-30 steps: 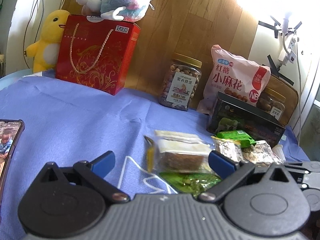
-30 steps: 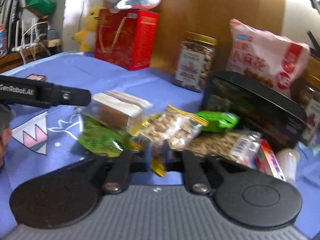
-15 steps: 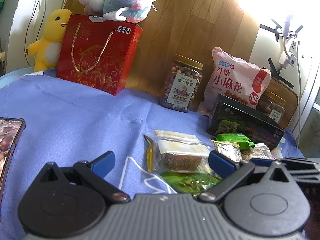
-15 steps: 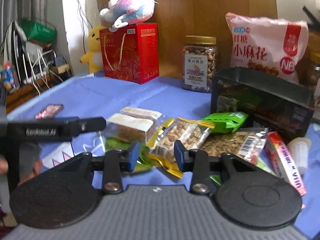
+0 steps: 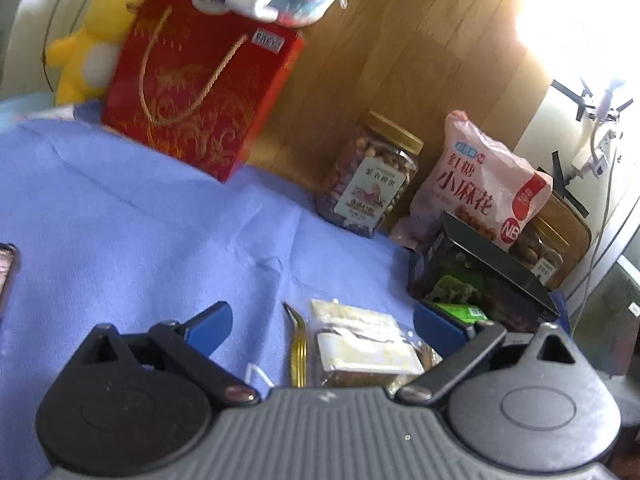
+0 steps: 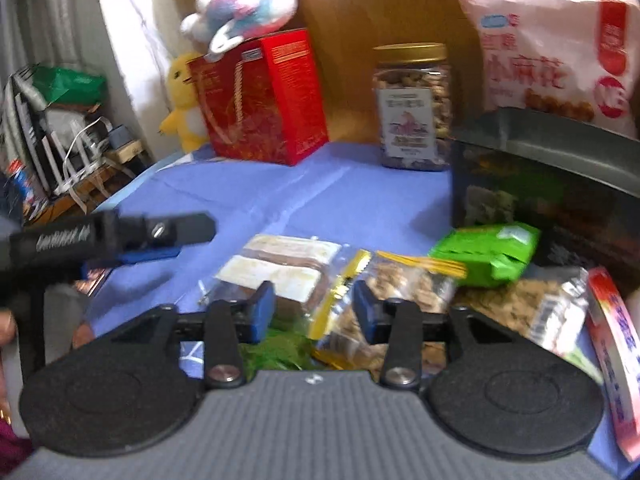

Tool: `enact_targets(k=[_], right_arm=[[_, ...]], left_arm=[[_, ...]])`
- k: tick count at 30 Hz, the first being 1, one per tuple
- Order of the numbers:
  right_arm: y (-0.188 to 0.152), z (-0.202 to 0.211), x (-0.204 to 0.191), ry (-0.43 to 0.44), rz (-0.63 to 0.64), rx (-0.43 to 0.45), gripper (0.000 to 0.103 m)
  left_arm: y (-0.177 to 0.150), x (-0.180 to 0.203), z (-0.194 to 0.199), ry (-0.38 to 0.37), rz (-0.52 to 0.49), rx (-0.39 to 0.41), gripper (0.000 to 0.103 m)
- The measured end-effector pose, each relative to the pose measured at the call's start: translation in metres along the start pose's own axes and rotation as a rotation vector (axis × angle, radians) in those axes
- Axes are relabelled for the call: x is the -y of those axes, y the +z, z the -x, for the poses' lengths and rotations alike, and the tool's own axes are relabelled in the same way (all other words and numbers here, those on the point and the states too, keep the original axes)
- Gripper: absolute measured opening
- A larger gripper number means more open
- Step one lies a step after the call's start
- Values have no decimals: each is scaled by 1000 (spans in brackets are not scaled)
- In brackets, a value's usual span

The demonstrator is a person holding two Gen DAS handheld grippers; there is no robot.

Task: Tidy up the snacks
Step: 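Close the left gripper on the clear-wrapped sesame bar, then lift the sesame bar with the left gripper and carry it over the dark tin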

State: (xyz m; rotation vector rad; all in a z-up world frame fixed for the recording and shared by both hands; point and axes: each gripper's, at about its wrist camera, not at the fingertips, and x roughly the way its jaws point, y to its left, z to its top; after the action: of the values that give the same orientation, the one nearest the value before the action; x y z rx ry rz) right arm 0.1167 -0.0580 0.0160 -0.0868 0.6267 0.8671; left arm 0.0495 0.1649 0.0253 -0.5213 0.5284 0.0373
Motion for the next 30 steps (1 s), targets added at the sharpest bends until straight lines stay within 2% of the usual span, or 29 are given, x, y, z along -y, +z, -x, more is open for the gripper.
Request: enact_targets(k=[2, 4, 5, 6, 7, 10, 12, 17, 21, 24, 30], right_arm=[[0, -13, -5, -4, 47, -26, 61], [-1, -27, -10, -15, 99, -43, 61], [-1, -33, -11, -15, 116, -54, 62], [-2, -40, -13, -4, 126, -69, 62], [-4, -45, -15, -5, 136, -73, 62], [-5, -44, -25, -36, 159, -46, 58], [-4, -37, -27, -22, 139, -22, 52], [-7, -7, -44, -69, 233, 85, 52], [-13, 25, -46, -91, 258, 145, 52], [-25, 48, -45, -110, 258, 159, 52], [-60, 91, -34, -153, 197, 138, 52]], left_arm=[[2, -2, -13, -11, 12, -50, 95], [0, 0, -28, -7, -7, -96, 81], [-3, 1, -36, -7, -15, -128, 77], [-5, 5, -38, -2, -43, -113, 74], [-7, 9, -40, -4, -67, -123, 66], [-10, 13, -39, -18, -72, -128, 61], [-9, 11, -31, -49, -42, -120, 58], [-8, 26, 0, -95, -52, -57, 58], [-9, 42, 21, -154, -72, -38, 58], [-19, 55, 30, -204, -95, -56, 58], [-52, 88, 34, -296, -171, -152, 61]])
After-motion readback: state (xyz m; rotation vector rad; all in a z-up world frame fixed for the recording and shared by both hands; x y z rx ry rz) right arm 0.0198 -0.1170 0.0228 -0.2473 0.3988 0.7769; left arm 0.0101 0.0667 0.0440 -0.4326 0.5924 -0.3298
